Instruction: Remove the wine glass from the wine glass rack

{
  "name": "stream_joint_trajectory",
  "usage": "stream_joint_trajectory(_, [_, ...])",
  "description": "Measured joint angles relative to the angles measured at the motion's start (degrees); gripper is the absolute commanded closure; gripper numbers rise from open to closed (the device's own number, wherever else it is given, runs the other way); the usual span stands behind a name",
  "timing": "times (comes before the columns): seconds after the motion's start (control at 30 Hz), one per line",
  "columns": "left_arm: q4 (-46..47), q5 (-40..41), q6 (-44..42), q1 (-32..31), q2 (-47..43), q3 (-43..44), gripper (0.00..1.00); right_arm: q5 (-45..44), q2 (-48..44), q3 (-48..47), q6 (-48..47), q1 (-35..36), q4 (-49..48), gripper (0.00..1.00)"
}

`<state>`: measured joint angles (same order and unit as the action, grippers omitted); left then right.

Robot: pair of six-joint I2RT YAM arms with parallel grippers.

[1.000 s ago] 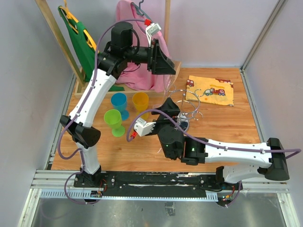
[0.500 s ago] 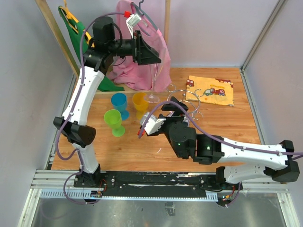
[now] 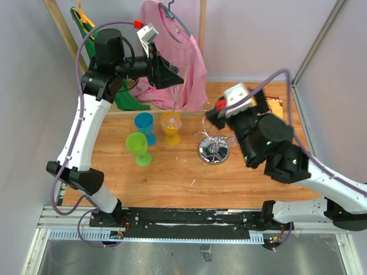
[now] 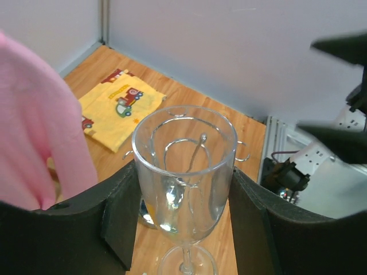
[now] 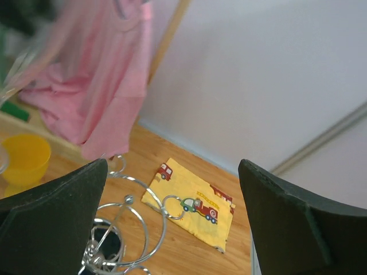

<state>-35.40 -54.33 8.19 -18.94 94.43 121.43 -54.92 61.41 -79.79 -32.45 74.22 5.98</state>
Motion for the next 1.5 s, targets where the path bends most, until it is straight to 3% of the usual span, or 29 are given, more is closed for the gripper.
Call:
stream_joint_trajectory(0.37, [-0.15,14.43,-10.4,-2.99,-17.55,-20.94,1.0,5.99,4.35,-22.99,25.29,-25.57,22.51,0.02])
stream_joint_trajectory(0.57, [6.21,22.36,-13.97,-8.63,-28.37,-39.47,1.0,14.88,7.78,-24.3,36.15,-34.88,32.52,0.02])
stream_joint_trajectory(0.83, [21.62,33.44,-15.26,-11.85,-34.49,-59.58,1.0,29.49,9.75,-24.46,47.15,-47.52,40.17,0.02])
stream_joint_trajectory(1.1, [36.65,40.83,-14.1,-13.94,-36.63,-69.77,1.0,40.3,12.5,-24.63,53.55,-52.52,43.39,0.02])
stream_joint_trajectory(1.5, [50.31,47.17,-10.82,-14.38,-40.83,-82.99,1.0,44.24,13.31,-23.91,56.87,-55.25,44.89,0.02])
